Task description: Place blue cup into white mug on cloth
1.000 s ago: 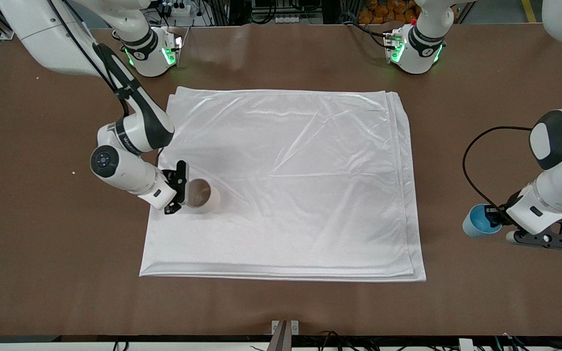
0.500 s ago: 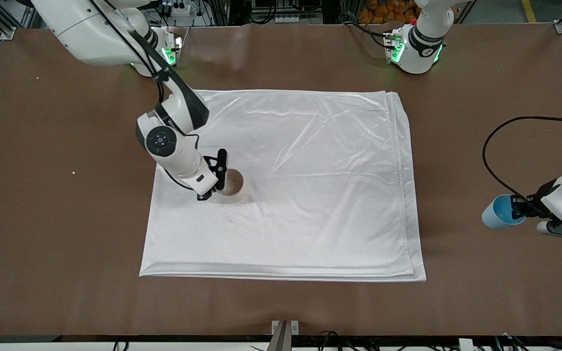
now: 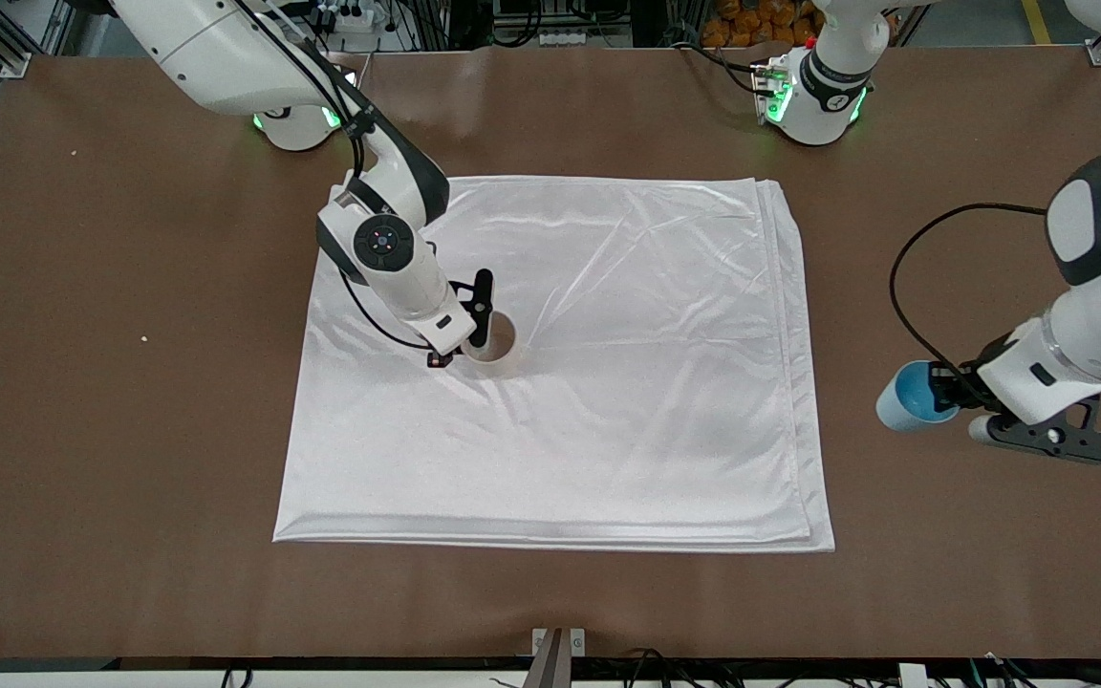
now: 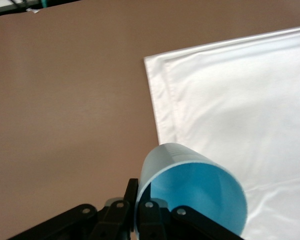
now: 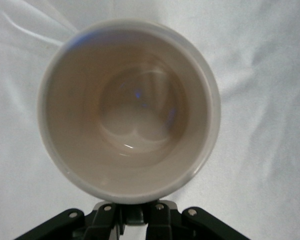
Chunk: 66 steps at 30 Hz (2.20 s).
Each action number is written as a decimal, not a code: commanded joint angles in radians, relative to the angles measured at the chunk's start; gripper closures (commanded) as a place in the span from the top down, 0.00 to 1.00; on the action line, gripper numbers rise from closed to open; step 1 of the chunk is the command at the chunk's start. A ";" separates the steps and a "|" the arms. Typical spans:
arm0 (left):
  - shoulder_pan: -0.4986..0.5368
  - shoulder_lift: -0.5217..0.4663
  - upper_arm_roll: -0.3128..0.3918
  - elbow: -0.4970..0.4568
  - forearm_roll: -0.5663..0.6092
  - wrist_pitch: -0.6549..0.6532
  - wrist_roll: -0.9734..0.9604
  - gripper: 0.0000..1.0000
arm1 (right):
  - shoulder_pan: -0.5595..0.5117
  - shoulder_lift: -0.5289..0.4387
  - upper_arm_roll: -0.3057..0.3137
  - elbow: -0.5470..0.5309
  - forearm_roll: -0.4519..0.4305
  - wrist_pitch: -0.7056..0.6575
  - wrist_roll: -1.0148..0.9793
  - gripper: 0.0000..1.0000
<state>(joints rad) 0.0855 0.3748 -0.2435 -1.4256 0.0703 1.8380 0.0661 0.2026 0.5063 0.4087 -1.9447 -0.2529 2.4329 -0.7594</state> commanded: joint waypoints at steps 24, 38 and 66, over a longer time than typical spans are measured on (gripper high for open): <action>-0.053 -0.005 -0.132 -0.001 -0.044 -0.020 -0.247 0.00 | 0.032 0.021 -0.007 0.012 -0.115 0.005 0.144 0.95; -0.062 0.001 -0.131 0.001 -0.038 -0.017 -0.284 0.00 | -0.035 -0.139 0.002 0.017 -0.100 -0.165 0.141 1.00; -0.435 0.107 -0.116 0.005 0.005 0.225 -0.851 0.00 | -0.377 -0.597 -0.021 0.150 0.195 -0.701 0.100 1.00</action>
<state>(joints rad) -0.2776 0.4365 -0.3853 -1.4292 0.0452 1.9914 -0.6636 -0.1248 -0.0296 0.3952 -1.7862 -0.1036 1.7631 -0.6522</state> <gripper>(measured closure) 0.956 0.000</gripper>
